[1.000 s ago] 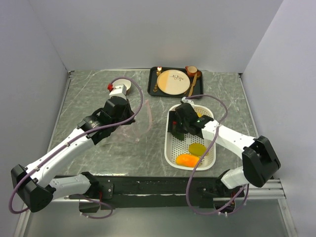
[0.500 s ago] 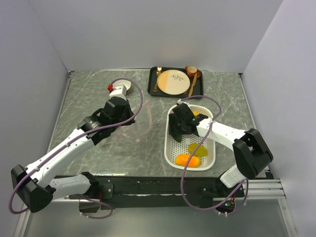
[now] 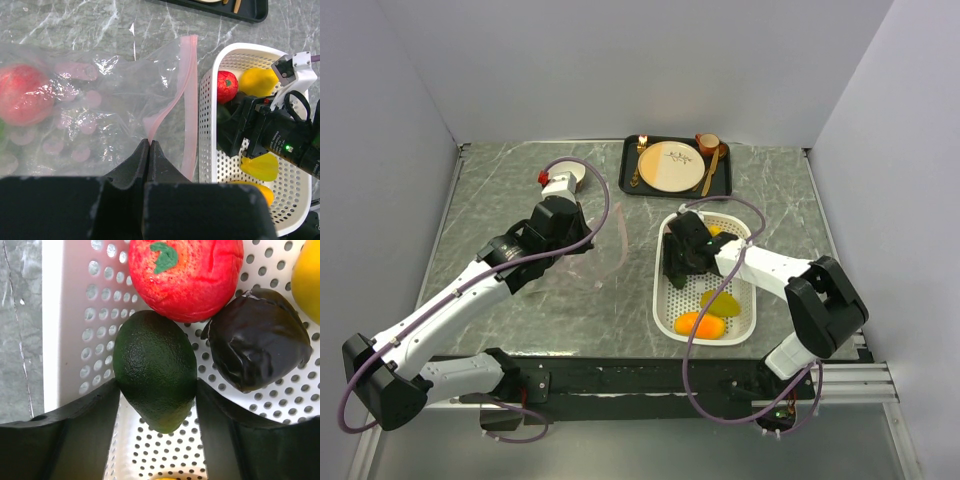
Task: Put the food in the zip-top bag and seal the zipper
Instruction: Pick up the fake fruit from the bin, then place the fake fruit in the zipper food storage bag.
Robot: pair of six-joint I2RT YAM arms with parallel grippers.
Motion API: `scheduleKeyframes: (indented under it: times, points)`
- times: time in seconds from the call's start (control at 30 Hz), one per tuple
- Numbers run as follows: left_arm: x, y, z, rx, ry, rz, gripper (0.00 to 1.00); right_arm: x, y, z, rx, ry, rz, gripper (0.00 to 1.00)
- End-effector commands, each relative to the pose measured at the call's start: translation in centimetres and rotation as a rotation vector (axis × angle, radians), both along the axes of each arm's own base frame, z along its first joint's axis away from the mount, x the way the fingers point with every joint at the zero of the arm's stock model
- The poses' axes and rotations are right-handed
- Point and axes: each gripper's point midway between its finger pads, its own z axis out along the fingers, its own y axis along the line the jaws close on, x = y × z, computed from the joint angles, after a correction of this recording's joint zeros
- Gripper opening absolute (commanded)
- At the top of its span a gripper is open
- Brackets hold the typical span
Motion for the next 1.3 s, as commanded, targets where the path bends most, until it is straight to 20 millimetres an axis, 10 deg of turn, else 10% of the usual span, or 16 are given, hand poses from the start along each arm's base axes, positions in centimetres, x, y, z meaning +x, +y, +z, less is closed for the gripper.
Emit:
scheduleKeyframes:
  times: [0.0,0.27,0.6,1.03,1.27]
  points:
    - [-0.1,0.0,0.6,-0.026,-0.013,0.008,0.01,0.1,-0.3,-0.3,0.006,-0.004,-0.019,0.54]
    - [-0.1,-0.2,0.4,-0.026,-0.011,0.002,0.01,-0.4,-0.2,1.6,0.055,-0.03,-0.018,0.39]
    - [0.5,-1.3,0.3,-0.027,-0.01,-0.032,0.01,-1.1,0.7,9.2,0.238,-0.161,-0.012,0.39]
    - [0.4,-1.6,0.0,-0.034,-0.007,-0.049,0.01,-1.9,7.8,18.1,0.59,-0.238,0.177,0.39]
    - [0.3,-2.0,-0.7,-0.037,0.013,-0.061,0.01,-2.9,11.5,18.4,0.638,-0.19,0.267,0.39]
